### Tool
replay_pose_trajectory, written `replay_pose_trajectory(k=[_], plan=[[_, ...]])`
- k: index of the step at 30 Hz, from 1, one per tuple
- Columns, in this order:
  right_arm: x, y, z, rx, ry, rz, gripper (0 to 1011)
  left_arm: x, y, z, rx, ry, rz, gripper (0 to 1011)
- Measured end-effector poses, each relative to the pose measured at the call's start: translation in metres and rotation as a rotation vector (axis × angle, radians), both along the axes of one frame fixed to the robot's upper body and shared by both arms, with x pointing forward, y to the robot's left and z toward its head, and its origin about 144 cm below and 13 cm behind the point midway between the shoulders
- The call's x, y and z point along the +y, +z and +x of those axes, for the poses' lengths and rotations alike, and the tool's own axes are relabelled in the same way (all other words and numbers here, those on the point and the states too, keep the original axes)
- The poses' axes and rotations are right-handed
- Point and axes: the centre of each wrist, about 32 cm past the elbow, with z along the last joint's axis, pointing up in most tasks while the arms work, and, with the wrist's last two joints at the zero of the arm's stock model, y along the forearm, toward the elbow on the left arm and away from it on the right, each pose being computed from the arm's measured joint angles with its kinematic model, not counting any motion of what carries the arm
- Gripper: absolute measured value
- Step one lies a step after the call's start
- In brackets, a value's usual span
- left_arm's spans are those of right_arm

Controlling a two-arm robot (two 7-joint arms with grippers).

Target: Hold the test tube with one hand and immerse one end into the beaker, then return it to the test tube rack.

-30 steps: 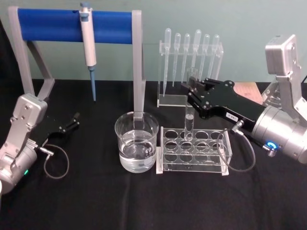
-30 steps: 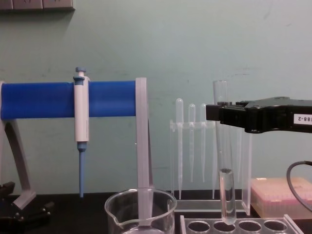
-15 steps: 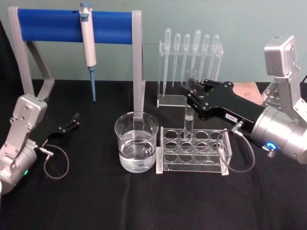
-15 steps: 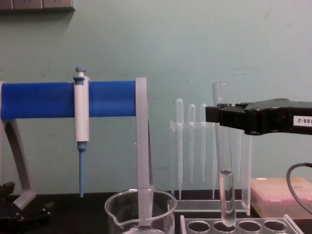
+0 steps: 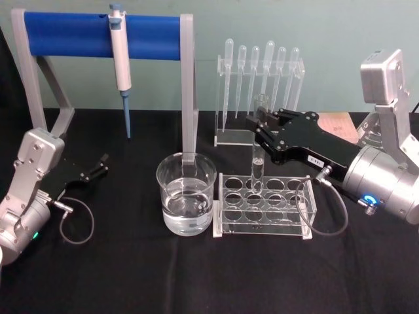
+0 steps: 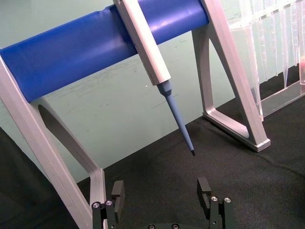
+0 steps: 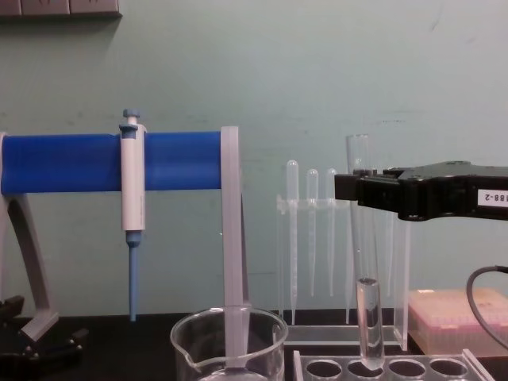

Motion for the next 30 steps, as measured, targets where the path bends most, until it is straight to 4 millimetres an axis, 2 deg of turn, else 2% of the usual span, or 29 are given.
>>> replay_pose_trajectory(k=[30], plan=[[0.0, 0.0, 0.0, 0.0, 0.001, 0.0, 224, 0.0, 0.0, 0.0, 0.0, 0.0, 0.0, 1000]])
